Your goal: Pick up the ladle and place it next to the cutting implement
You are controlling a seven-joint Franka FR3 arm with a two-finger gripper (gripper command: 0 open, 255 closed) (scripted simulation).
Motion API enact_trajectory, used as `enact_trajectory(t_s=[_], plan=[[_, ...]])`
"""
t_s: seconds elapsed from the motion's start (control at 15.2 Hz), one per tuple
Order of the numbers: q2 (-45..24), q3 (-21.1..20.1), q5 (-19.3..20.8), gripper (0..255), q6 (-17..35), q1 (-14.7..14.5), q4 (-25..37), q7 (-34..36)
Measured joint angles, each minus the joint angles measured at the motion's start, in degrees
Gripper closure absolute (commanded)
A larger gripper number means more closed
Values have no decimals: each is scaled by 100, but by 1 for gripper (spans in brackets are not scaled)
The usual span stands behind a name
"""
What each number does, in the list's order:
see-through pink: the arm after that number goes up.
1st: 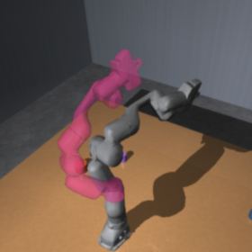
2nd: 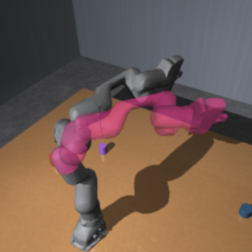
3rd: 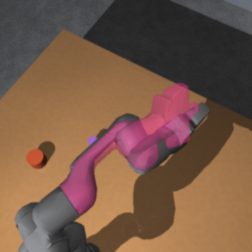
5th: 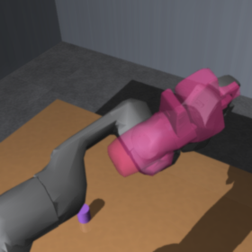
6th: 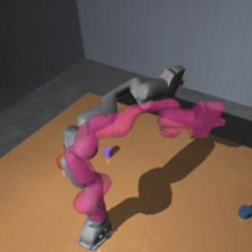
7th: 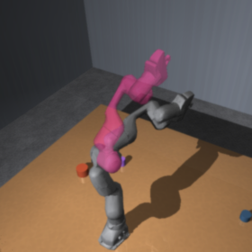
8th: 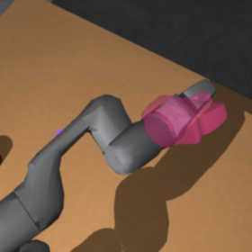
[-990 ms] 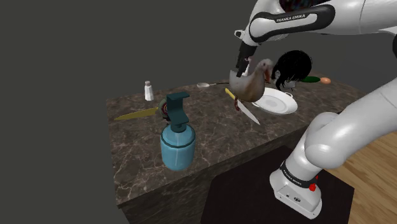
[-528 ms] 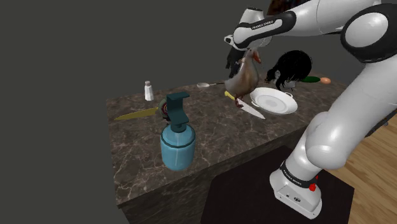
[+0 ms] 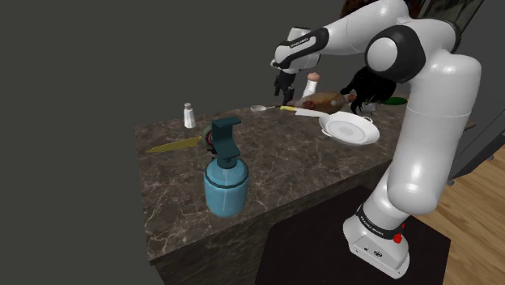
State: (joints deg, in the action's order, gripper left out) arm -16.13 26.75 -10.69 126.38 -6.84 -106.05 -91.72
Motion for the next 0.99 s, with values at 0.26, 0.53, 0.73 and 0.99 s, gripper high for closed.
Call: enact_trajectory(t_s=[0.26,0.53,0.73,0.99], plan=[[-668,-196,-282,0,26,198,593,-555],[-881,-263,-397,0,253,251,562,-666],[-981,-294,-449,0,361,268,546,-693],[-1001,-300,-460,0,381,273,548,-699]])
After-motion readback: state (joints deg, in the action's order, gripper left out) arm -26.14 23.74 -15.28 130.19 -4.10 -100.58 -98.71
